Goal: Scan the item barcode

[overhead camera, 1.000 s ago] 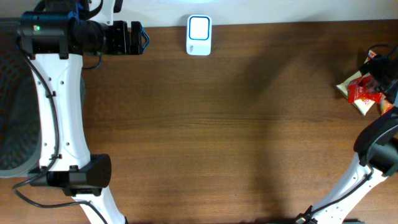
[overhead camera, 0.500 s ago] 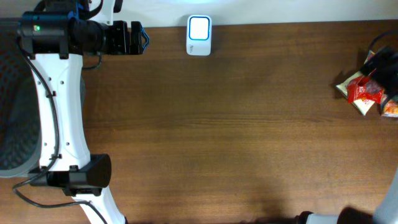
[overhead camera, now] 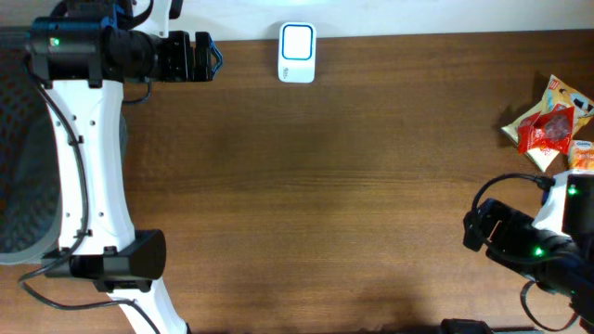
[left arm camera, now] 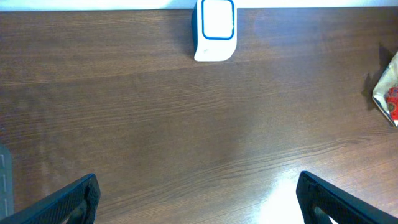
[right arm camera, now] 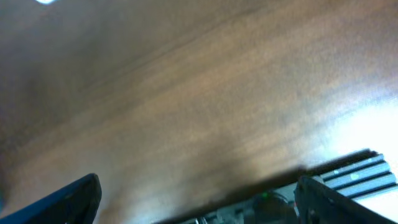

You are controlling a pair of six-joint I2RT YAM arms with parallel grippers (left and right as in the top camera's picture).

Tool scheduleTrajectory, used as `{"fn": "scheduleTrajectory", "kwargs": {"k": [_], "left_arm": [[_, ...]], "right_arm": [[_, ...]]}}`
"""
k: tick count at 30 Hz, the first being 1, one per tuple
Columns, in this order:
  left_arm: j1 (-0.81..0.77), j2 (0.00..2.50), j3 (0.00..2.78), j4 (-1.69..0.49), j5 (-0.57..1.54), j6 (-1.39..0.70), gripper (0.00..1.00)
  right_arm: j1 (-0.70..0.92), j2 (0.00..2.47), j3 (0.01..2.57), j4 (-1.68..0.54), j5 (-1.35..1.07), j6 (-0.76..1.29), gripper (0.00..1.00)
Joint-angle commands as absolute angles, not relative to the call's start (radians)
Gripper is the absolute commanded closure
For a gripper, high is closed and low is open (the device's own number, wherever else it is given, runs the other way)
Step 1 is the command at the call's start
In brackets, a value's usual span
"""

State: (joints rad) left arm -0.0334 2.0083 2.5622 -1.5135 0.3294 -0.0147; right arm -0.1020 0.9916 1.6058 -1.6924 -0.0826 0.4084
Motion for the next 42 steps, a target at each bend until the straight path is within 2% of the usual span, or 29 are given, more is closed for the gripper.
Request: {"fn": "scheduleTrajectory", "kwargs": {"k": [1,12,23,35,42], "left_arm": [[-0.030,1.998,2.568,-1.512,0.333,0.005,0.01],[-0.030,1.998,2.568,-1.512,0.333,0.005,0.01],[-0.030,1.998,2.568,-1.512,0.333,0.005,0.01],[-0.030,1.998,2.568,-1.511,0.333,0.005,0.01],[-0.030,1.998,2.568,-1.512,0.333,0.005,0.01]], "right_arm": [[-0.092,0.990,1.597,-1.699,-0.093,0.370,0.01],[-0.092,0.970,1.597,-1.699,-0.090,0.310,0.01],[-0.092,0.773,1.597,-1.686,-0.064,0.226,0.01],[-0.092,0.710,1.590,-1.698,-0.052,0.186,0.01],[-0.091,0.515,1.475,-1.666,-0.061,0.119,0.01]]}}
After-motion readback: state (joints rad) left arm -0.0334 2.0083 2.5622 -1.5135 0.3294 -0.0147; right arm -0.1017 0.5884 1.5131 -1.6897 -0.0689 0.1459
